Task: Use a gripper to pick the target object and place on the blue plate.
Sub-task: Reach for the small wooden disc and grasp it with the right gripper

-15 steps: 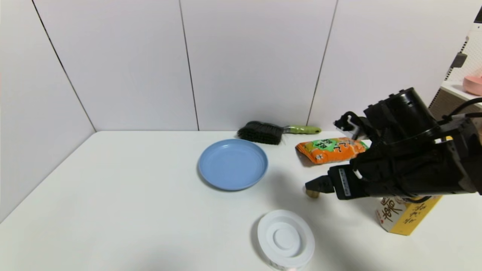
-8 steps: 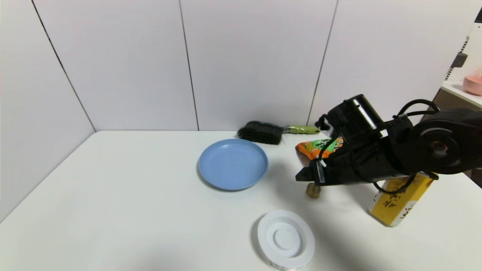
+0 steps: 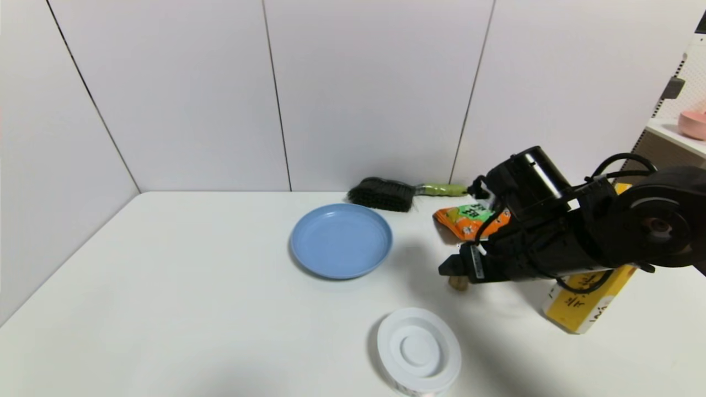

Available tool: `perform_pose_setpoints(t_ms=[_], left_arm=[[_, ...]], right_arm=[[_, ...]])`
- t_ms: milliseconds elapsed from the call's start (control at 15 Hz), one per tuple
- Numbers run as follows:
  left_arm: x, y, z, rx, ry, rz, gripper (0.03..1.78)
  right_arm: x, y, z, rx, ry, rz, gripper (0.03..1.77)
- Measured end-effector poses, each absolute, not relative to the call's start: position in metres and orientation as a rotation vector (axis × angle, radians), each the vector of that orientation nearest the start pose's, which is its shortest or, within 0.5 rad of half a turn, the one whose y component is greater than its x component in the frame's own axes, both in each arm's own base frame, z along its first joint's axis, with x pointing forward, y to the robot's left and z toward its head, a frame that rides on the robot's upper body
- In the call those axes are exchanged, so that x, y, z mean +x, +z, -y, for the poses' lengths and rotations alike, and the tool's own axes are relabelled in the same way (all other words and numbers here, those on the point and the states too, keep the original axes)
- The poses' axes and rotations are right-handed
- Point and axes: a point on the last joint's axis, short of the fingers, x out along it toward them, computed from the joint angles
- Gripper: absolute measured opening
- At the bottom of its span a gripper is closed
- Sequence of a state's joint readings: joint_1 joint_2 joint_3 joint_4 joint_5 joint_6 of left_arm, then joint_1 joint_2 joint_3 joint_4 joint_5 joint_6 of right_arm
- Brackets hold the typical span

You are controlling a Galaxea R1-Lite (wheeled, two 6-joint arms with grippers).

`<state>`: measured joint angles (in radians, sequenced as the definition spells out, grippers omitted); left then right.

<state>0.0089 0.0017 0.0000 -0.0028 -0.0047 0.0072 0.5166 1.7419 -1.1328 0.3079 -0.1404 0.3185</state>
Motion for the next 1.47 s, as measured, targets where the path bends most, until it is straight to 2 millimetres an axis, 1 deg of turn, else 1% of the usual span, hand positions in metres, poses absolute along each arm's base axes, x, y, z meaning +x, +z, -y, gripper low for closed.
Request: perform_pose_setpoints(t_ms=[200,400,800,1133,1333,1467], left_arm=[[-0.023,0.076,0.000,0.008,0.004,0.001,1.69],[-0.023,0.076,0.000,0.008,0.004,0.001,1.69],[-0.023,0.076,0.000,0.007,0.005,0.001,1.69],[-0.023,0.076,0.000,0.008,0.005,0.001,1.69],[-0.023,0.076,0.000,0.008,0.005,0.001,1.69],[-0.023,0.076,0.000,0.008,0.005,0.001,1.69]], right_arm=[[0.256,0.175,-0.143,0.010,0.199,-0.923,1.70],[0.253,0.175,-0.147,0.048,0.187,-0.930,1.70],[0.256,0.165,-0.165,0.109,0.123,-0.916,1.70],[0.256,0.161,-0.178,0.200,0.015,-0.868,1.70],[0.257,0.158,-0.183,0.182,-0.053,-0.834,1.70],[0.259,0.154,-0.186,0.168,-0.065,-0.836,1.70]])
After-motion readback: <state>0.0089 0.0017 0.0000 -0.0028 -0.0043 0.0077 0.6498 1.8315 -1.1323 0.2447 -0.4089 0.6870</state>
